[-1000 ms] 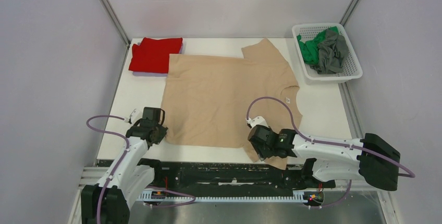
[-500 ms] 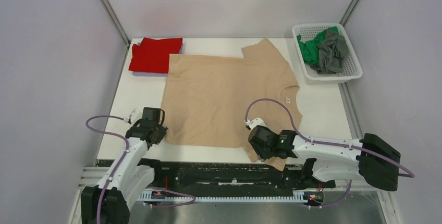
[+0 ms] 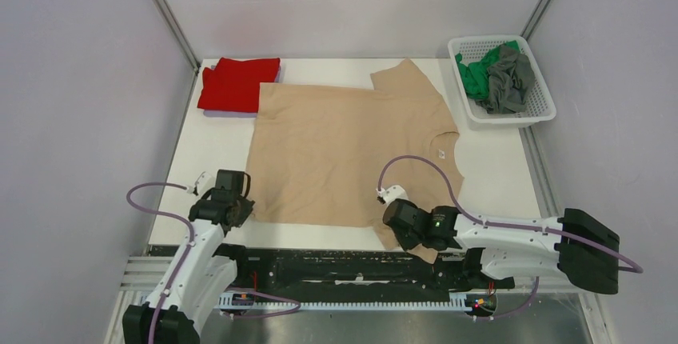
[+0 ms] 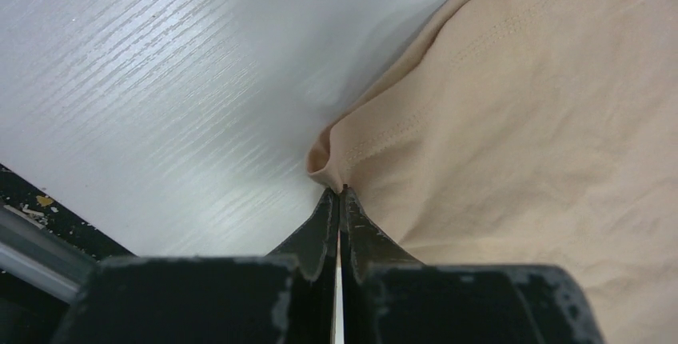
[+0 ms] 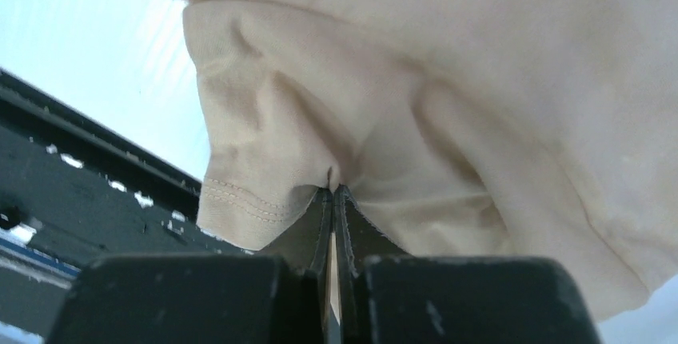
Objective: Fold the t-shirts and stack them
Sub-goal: Fold the flattened tshirt in 1/3 of the way
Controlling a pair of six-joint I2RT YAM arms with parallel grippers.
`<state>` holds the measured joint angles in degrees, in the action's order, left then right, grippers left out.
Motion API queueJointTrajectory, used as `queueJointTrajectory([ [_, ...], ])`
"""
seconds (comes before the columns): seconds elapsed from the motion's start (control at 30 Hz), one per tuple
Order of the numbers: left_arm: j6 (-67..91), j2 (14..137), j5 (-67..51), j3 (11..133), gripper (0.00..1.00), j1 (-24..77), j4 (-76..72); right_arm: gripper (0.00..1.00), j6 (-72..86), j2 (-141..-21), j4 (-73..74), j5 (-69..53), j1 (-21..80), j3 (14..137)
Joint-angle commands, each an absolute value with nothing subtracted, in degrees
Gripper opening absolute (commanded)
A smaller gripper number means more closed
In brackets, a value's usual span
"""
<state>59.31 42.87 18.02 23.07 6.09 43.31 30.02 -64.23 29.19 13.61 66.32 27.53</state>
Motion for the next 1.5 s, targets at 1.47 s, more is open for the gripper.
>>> queueJointTrajectory([
  [1.47, 56.7, 77.7, 22.5, 53.2, 0.02, 6.0, 31.0, 0.02, -28.5, -89.4, 26.5, 23.8, 36.3, 65.9],
])
